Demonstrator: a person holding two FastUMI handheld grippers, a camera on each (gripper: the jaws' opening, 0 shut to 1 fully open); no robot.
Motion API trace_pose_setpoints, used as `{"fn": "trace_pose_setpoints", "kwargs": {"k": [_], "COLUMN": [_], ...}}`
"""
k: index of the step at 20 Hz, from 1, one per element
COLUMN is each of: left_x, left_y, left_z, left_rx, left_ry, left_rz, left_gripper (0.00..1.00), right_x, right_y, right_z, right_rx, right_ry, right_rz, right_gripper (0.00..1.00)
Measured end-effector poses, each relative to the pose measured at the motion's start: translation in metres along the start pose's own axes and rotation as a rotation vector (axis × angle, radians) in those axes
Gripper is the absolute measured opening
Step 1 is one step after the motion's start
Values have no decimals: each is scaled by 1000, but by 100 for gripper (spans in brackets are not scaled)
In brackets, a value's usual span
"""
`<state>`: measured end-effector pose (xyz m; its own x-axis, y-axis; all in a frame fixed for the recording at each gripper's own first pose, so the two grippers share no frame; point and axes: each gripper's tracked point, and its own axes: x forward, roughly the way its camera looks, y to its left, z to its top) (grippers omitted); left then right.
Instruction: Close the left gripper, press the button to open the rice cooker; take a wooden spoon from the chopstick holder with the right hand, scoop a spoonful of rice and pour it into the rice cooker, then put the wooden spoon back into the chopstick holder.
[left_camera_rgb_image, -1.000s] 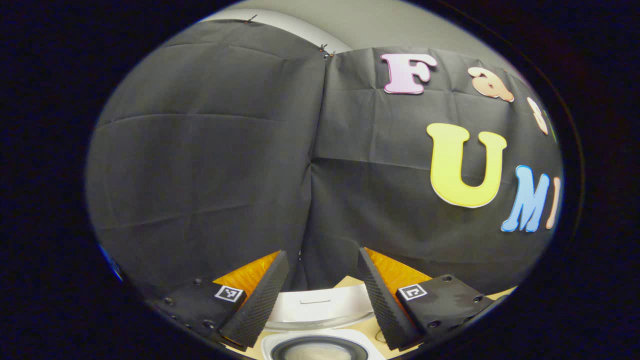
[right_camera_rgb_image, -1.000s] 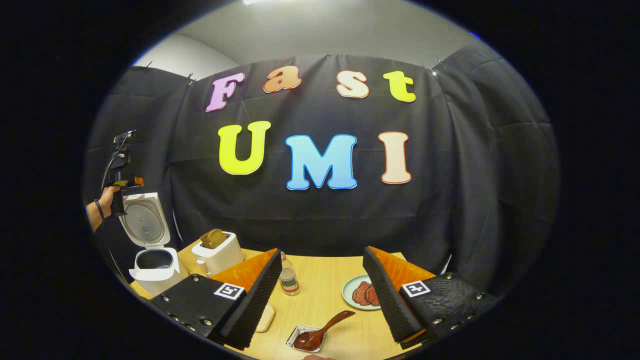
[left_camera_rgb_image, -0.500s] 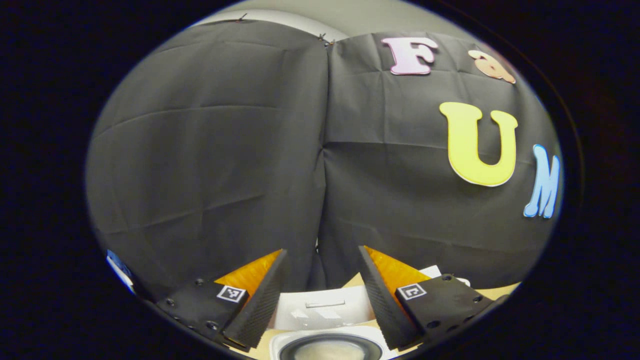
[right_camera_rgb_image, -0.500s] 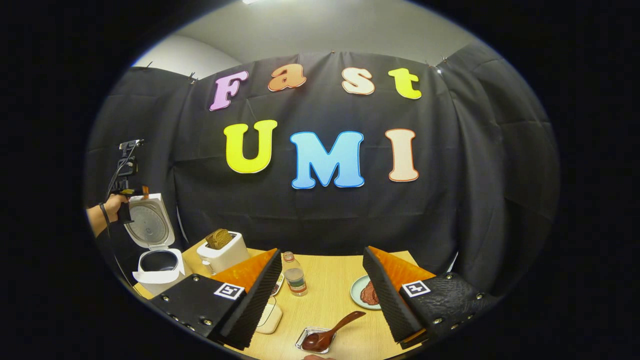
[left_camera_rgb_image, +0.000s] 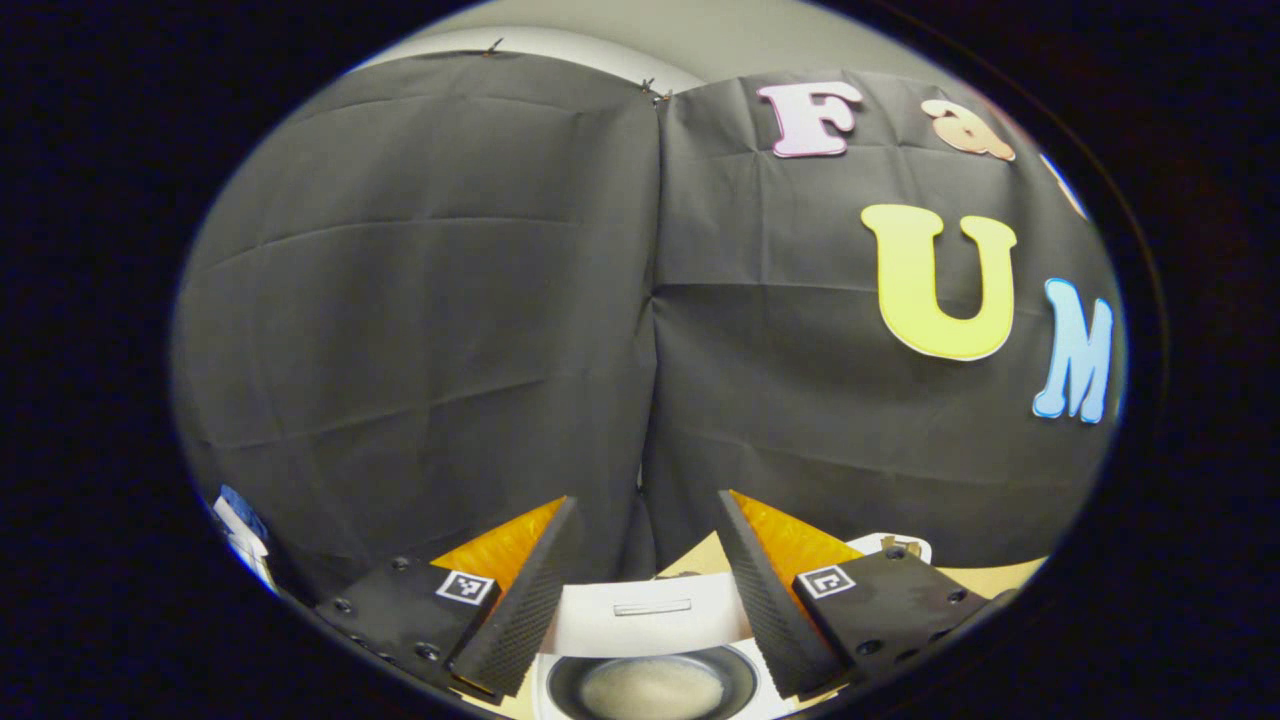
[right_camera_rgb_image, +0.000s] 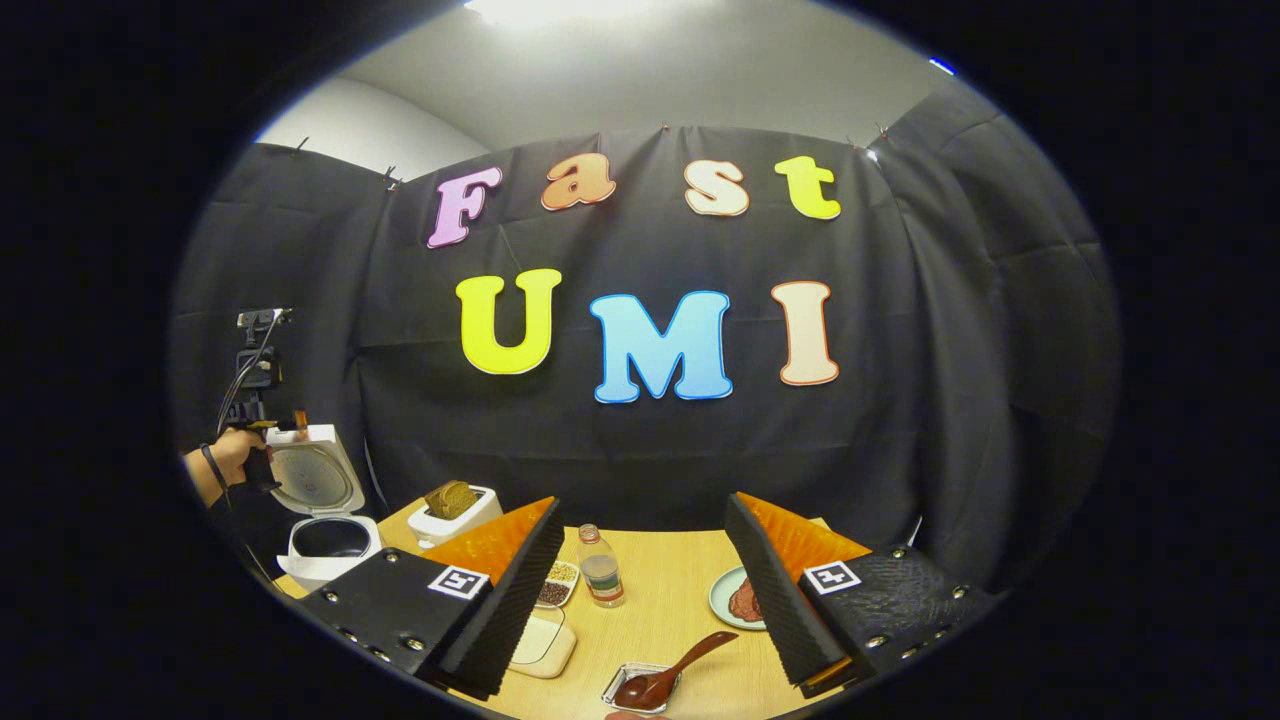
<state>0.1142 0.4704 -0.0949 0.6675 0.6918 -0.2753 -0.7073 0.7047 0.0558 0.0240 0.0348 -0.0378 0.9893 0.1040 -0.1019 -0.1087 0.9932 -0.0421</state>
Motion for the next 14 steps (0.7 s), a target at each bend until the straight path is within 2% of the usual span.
{"fn": "trace_pose_setpoints", "kwargs": {"k": [8,9,10,11,14], "left_x": [-52,-54,-57,-61,-69], "left_y": [-10,-10,-12,-15,-16], "left_z": [-57,-64,-69,-74,-94], "left_rx": [-13,-13,-14,-11,-7], "left_ry": [62,72,78,74,74], "left_rz": [3,0,-3,-5,-6], "left_gripper": [94,90,90,94,94], "right_x": [-10,-11,-12,-13,-16], "right_y": [7,7,7,7,6], "right_z": [-7,-6,-7,-7,-5], "right_rx": [1,2,3,3,-5], "right_ry": [17,18,17,16,14], "right_rz": [45,48,51,54,61], "right_gripper": [99,99,99,99,99]}}
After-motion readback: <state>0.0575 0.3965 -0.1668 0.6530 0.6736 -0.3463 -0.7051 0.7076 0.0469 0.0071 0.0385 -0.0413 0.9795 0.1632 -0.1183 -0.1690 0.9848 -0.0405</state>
